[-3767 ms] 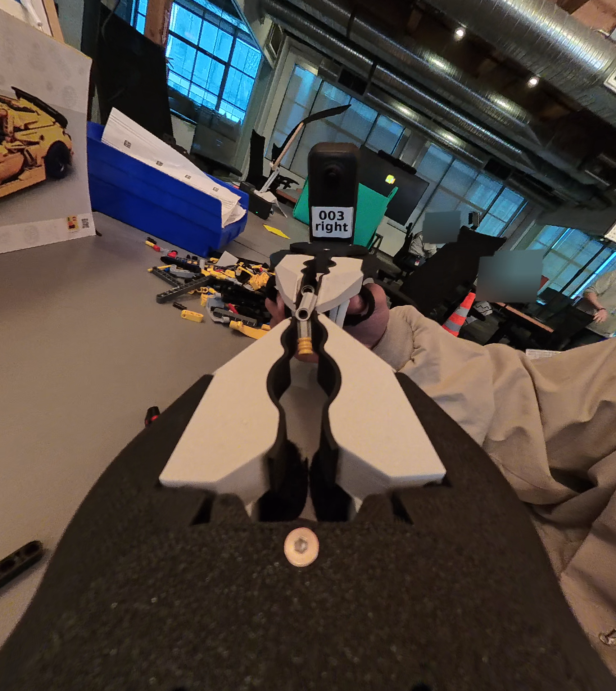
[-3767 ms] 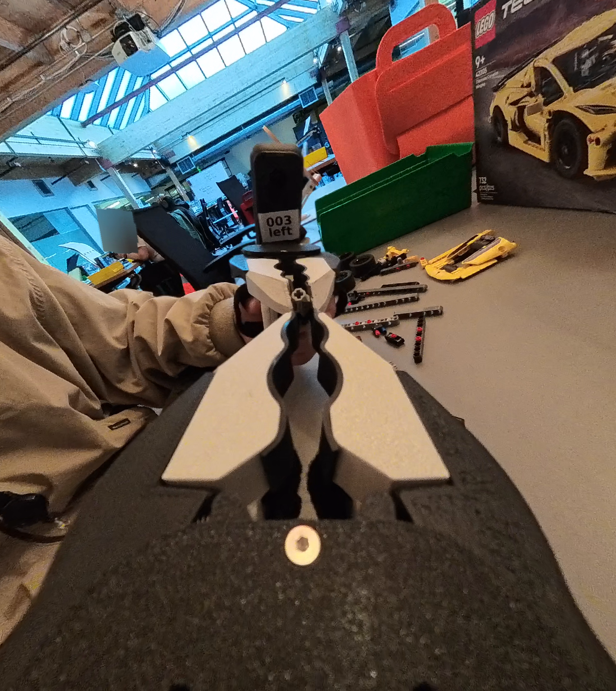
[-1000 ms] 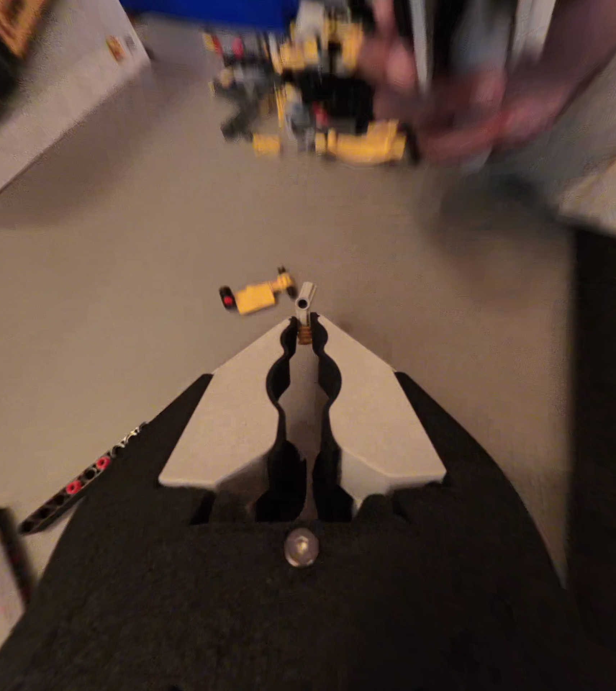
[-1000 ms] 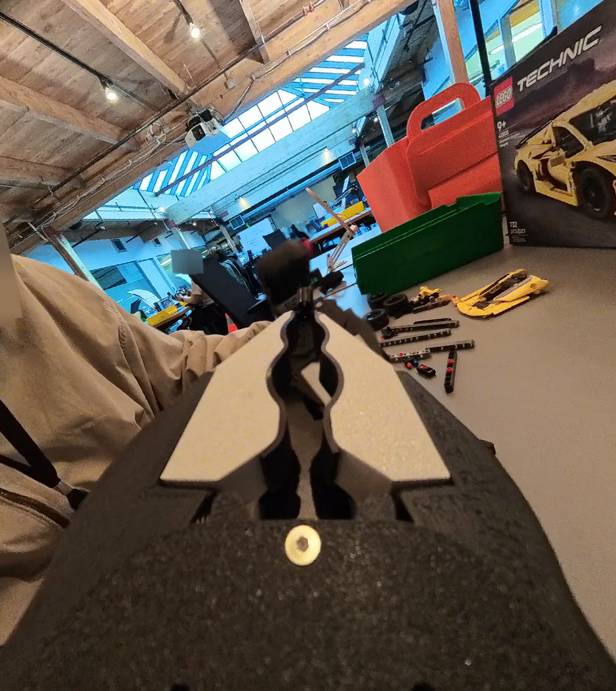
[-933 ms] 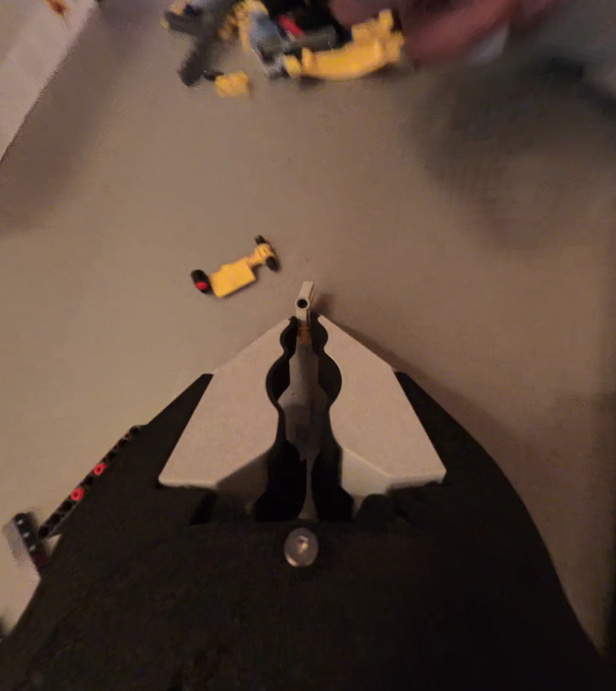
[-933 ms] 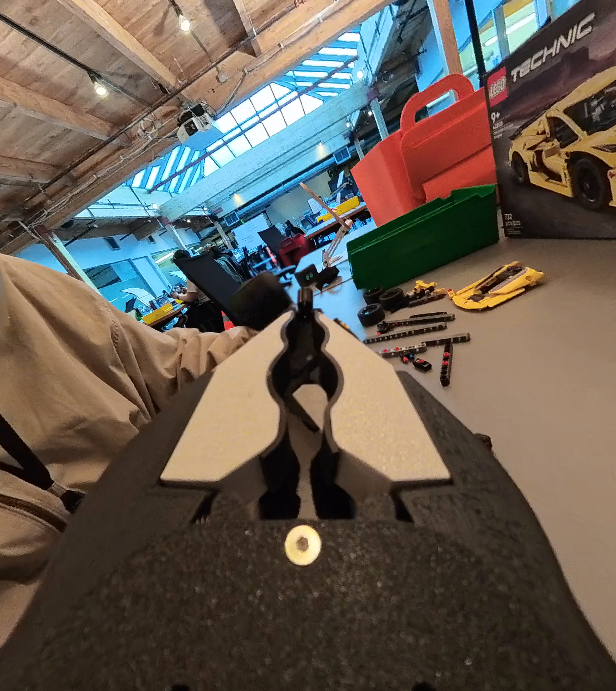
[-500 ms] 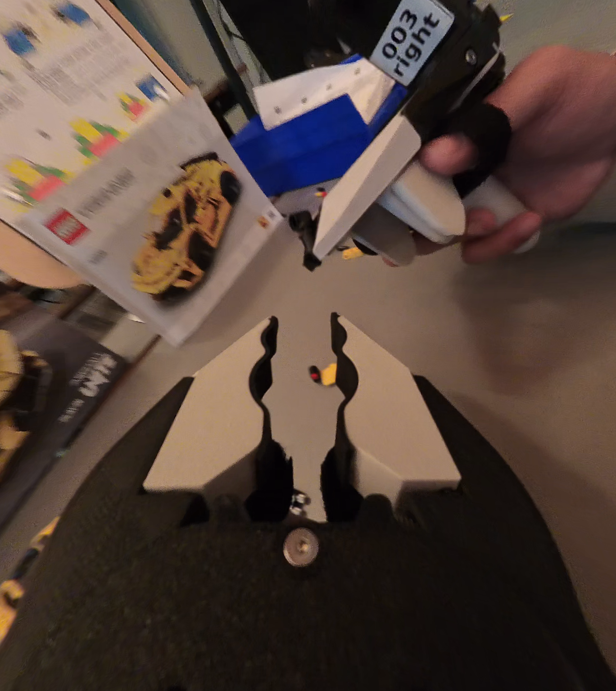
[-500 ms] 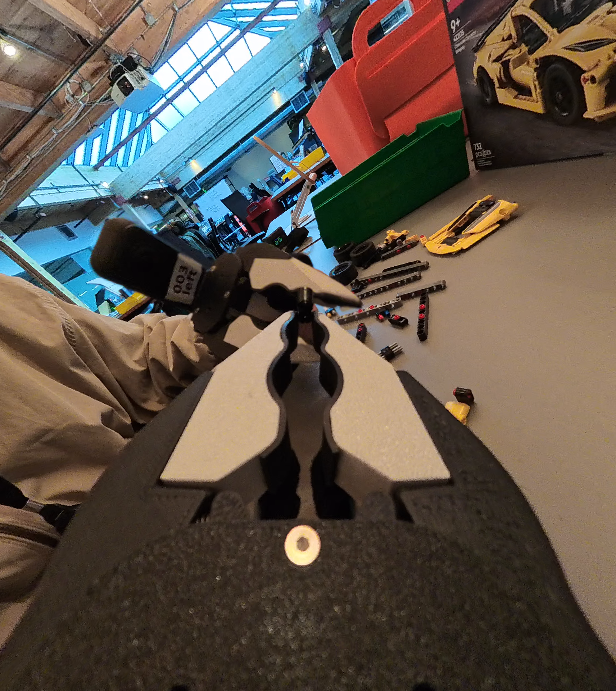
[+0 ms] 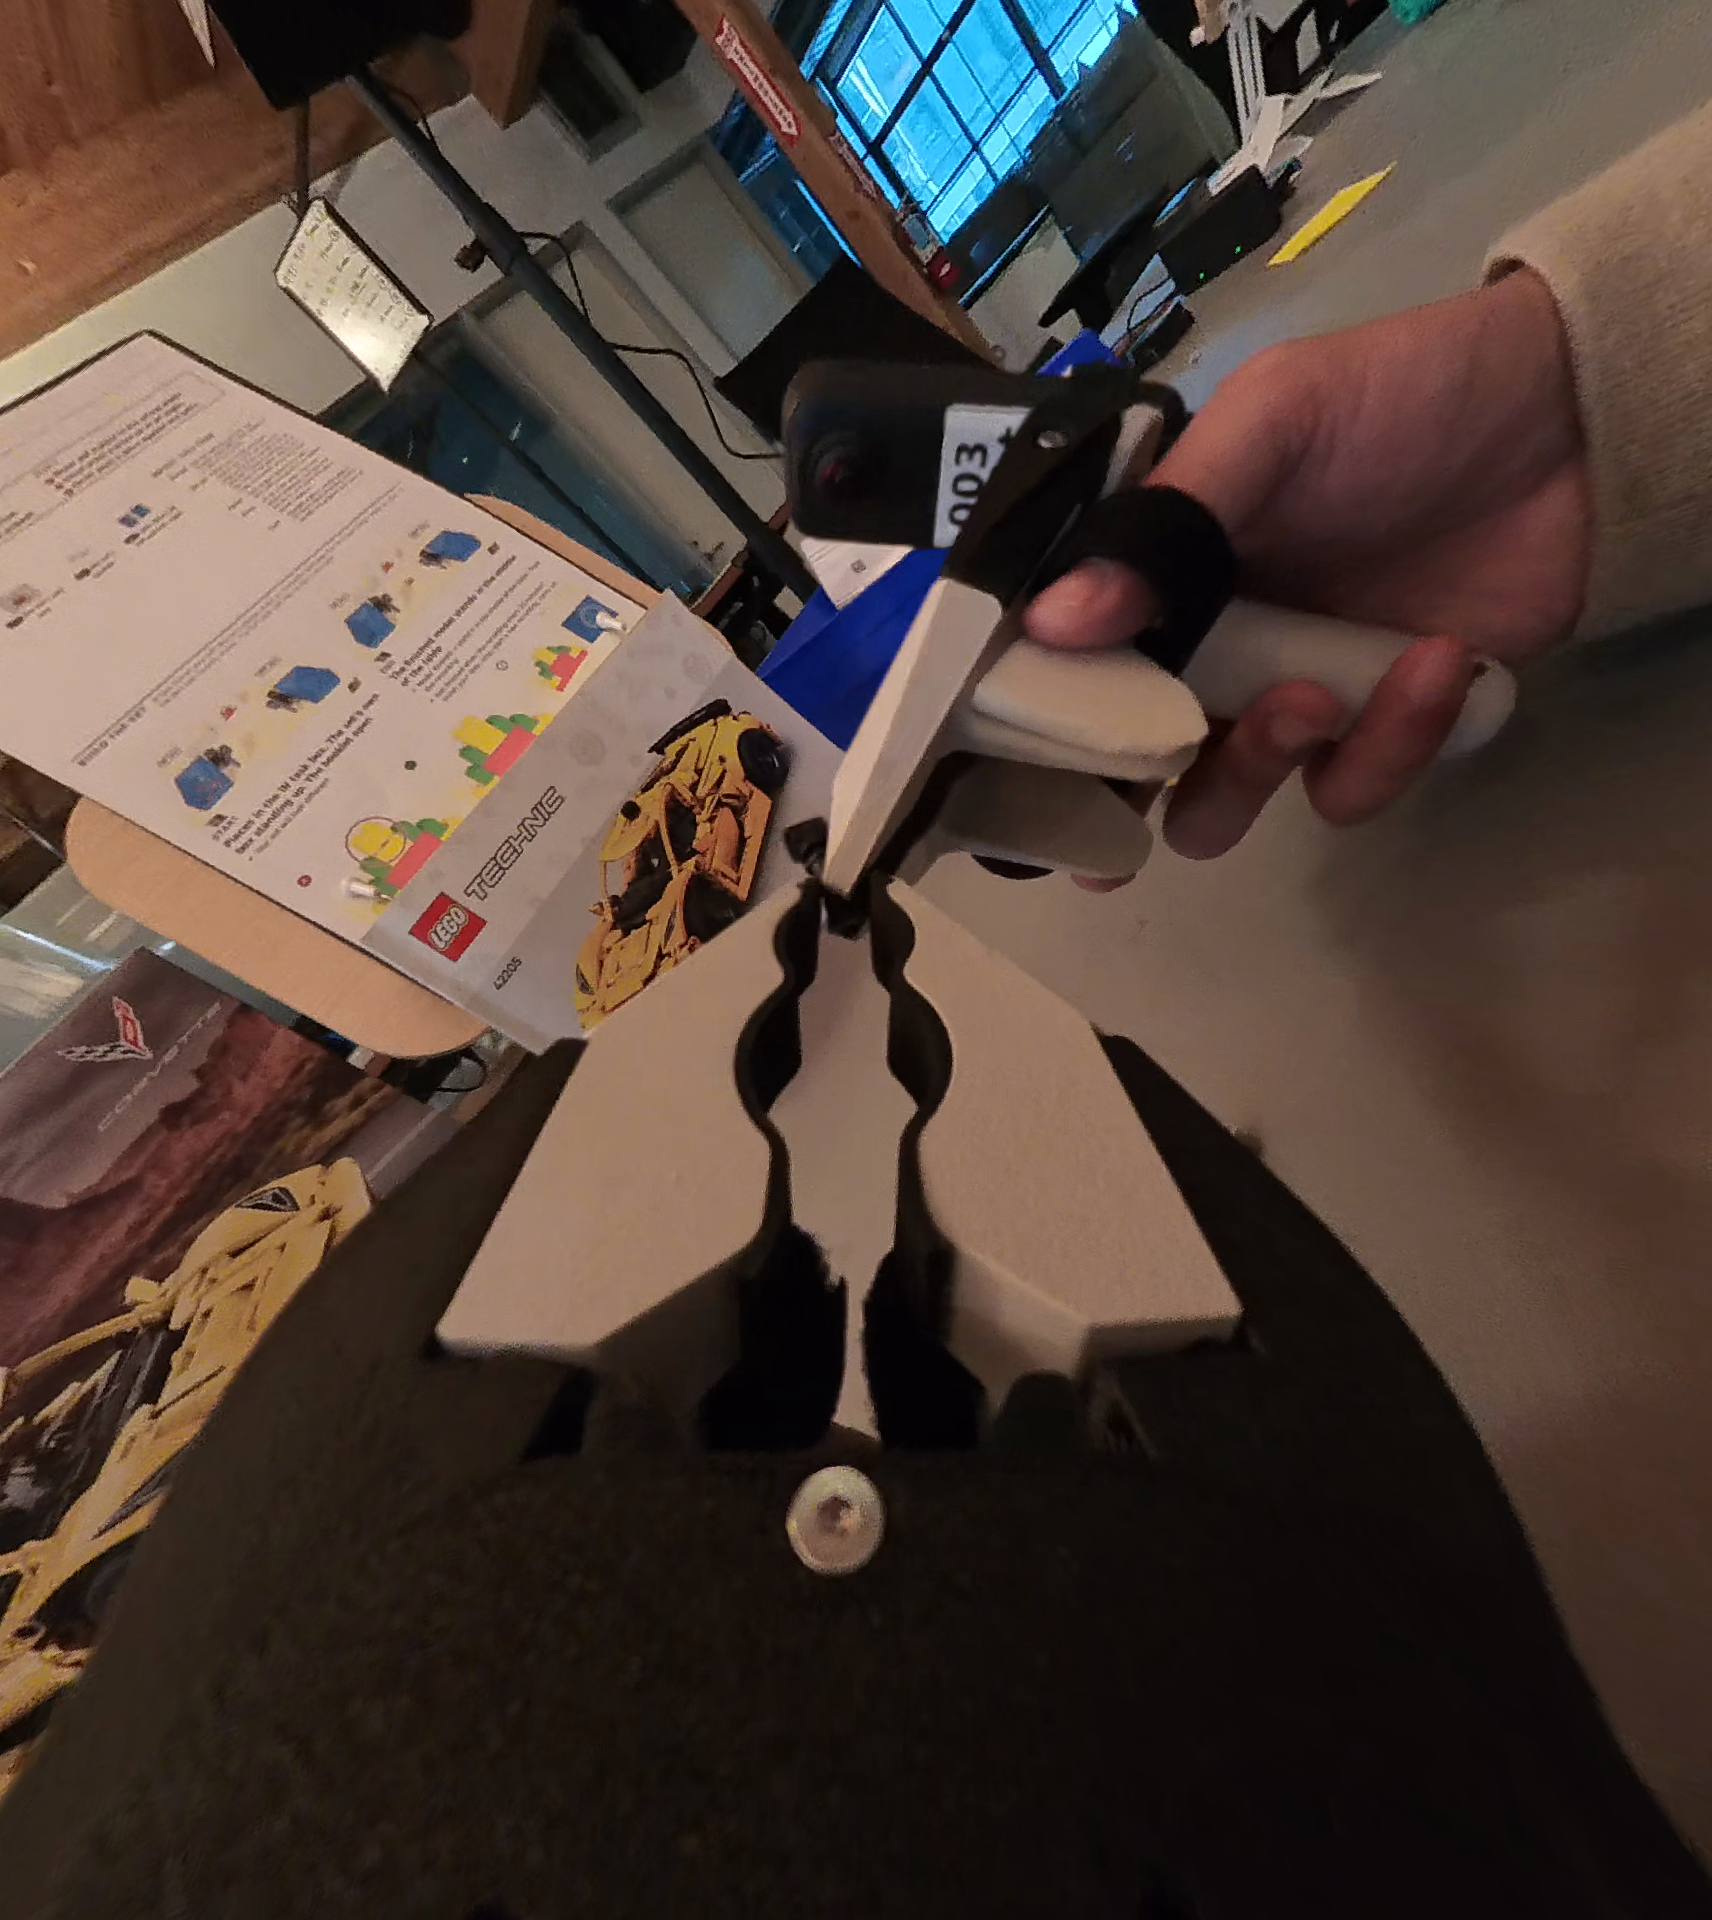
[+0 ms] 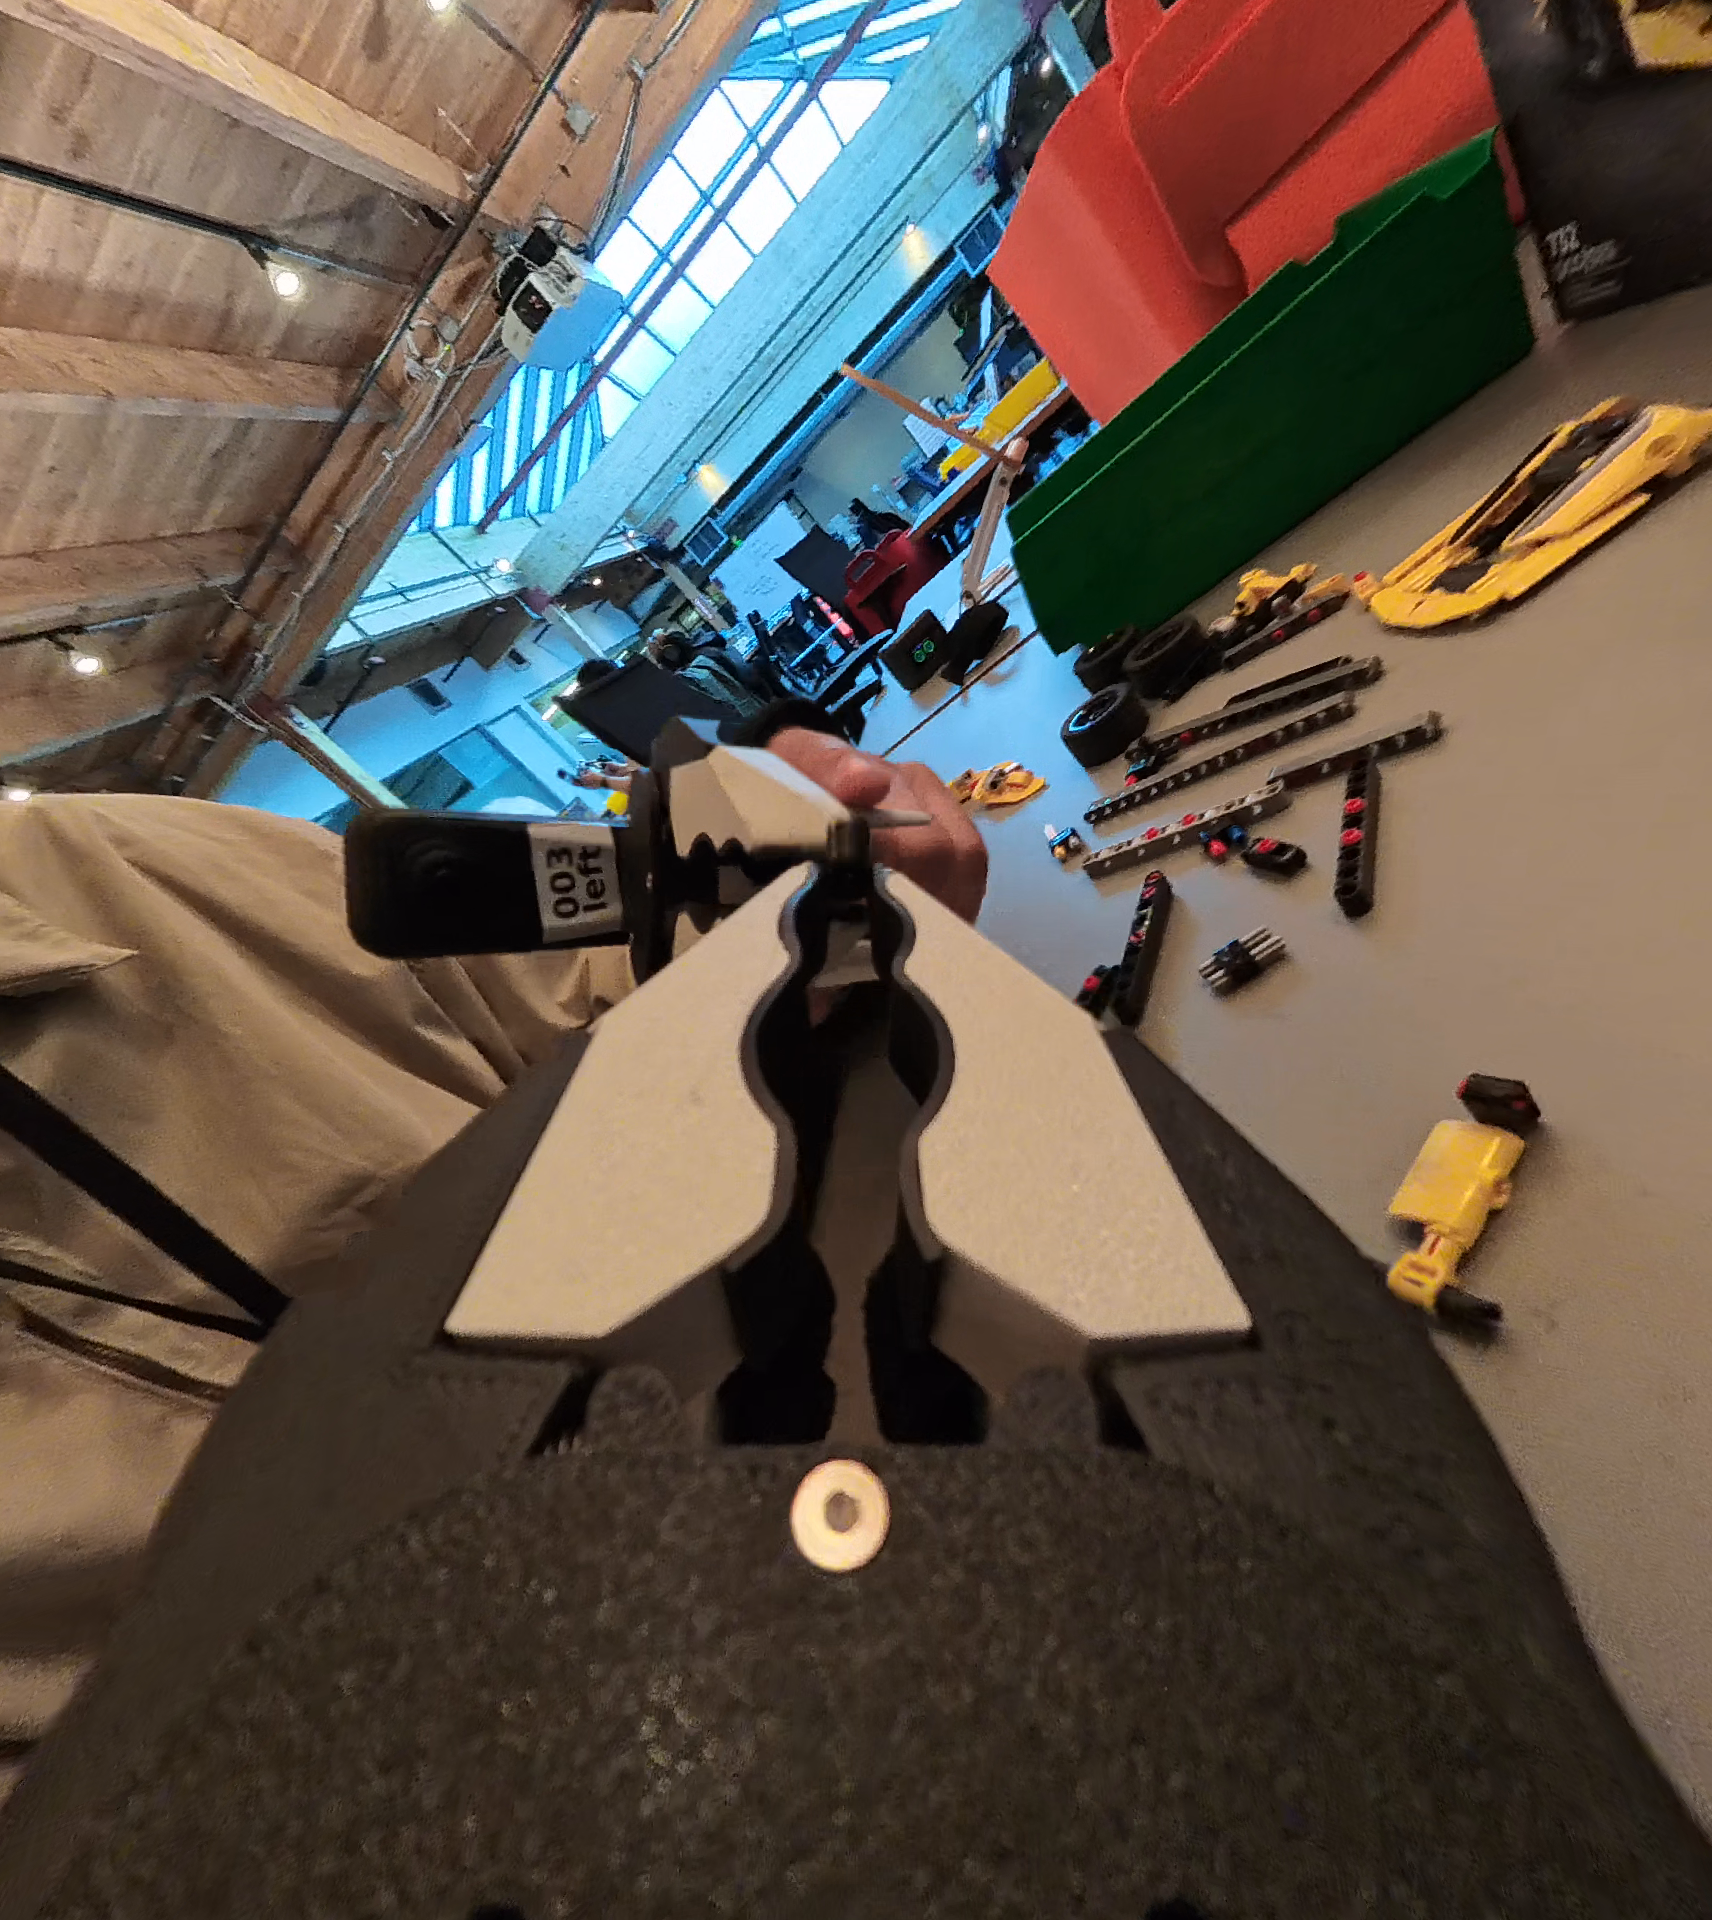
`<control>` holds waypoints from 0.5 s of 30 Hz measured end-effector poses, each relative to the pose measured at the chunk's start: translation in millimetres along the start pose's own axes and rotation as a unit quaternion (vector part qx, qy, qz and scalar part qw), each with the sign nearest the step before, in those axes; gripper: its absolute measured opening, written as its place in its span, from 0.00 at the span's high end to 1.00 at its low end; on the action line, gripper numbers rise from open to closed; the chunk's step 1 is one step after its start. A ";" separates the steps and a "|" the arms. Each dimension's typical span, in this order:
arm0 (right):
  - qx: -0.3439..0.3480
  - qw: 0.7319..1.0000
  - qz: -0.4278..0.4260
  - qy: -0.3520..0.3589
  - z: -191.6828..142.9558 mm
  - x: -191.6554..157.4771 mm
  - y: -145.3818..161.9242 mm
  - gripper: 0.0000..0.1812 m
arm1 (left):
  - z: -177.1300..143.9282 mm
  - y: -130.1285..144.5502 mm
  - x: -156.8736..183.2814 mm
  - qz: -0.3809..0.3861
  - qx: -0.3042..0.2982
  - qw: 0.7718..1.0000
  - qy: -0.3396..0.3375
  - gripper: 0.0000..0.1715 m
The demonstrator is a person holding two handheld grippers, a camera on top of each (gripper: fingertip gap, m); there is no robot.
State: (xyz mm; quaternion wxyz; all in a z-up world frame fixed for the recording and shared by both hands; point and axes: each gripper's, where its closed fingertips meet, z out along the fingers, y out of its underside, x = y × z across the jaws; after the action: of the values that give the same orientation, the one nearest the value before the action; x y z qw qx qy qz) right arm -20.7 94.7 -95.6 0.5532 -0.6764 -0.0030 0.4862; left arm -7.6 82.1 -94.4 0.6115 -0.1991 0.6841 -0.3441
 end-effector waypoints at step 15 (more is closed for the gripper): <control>0.019 1.000 -0.013 0.017 -11.6 2.2 -7.7 0.94 | -1.1 3.3 2.0 0.004 -0.002 1.000 0.016 0.97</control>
State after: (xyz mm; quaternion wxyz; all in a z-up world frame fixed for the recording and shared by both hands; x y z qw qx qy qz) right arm -7.8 90.3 -92.2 0.5723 -0.6738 0.0071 0.4674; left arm -8.6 83.2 -98.1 0.6013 -0.1921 0.6955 -0.3433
